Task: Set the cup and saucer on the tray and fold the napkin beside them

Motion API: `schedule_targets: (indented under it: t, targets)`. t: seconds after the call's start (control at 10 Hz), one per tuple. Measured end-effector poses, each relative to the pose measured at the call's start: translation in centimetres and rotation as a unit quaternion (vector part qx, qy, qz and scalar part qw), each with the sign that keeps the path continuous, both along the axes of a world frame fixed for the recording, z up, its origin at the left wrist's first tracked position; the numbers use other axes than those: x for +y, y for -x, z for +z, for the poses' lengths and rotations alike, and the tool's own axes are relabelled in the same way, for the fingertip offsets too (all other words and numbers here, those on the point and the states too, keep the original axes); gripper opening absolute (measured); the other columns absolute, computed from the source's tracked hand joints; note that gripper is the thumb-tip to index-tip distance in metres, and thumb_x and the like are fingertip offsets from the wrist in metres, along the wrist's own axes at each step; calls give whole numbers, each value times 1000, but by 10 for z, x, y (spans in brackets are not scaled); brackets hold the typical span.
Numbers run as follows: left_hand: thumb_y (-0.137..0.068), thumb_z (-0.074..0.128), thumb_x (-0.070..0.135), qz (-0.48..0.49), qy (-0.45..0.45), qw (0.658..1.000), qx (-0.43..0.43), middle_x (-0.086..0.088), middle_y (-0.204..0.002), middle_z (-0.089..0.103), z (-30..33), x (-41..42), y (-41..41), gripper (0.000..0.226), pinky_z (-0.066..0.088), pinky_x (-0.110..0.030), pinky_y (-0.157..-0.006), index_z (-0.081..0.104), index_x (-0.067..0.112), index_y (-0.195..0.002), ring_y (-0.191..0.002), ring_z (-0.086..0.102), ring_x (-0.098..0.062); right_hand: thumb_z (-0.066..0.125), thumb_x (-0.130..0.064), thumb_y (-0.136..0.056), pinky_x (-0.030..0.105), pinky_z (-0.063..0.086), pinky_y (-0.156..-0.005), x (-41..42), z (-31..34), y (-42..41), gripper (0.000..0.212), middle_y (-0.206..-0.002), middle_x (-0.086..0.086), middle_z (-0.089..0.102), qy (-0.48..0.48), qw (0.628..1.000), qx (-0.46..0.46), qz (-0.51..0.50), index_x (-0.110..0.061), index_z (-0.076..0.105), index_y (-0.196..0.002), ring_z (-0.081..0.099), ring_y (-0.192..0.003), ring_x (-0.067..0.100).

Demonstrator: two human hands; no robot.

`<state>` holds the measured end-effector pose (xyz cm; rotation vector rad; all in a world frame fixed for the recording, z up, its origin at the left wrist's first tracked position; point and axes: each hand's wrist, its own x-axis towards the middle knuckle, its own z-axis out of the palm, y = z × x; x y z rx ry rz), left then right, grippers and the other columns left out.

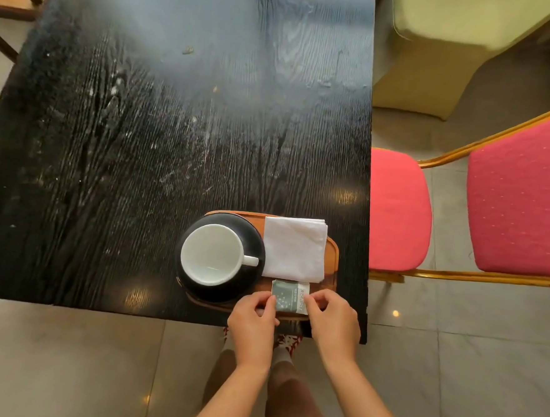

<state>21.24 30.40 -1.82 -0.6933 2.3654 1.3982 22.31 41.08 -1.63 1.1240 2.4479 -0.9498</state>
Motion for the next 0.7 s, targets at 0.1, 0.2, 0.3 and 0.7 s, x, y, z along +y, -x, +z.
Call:
schedule_targets:
  t: [0.1,0.2,0.3,0.7]
  targets:
    - [-85,63,11,3,-1,1000,-2,-2,-83,68,0,0,-2,10,47,-6,-58,68,17,-91,-57,63,-9,60,-38,-86,34,54,-66,1,0,1,14,-78,-8,67,-6,1000,-5,14,-27,66,-80,60,-74,11]
    - [-86,63,13,-1,4,1000,-3,-3,-83,68,-1,0,-3,10,46,-4,-59,68,17,-94,-59,63,-9,60,-37,-87,30,52,-64,3,-1,-1,15,-78,-8,67,-7,999,-4,33,-25,66,-81,60,-72,10]
    - [-86,62,13,-7,9,1000,5,-5,-82,68,-2,-1,-3,10,45,-3,-58,68,16,-94,-57,63,-7,60,-37,-87,32,52,-67,3,0,-2,16,-78,-7,67,-14,999,-1,45,-24,66,-79,59,-71,11]
    - [-90,57,26,-103,19,995,2,4,-115,60,29,-16,-13,31,53,-12,-65,56,24,-121,-80,65,-10,62,-34,-85,39,52,-78,11,39,0,10,-80,-10,63,4,996,39,84,-25,64,-84,56,-75,7]
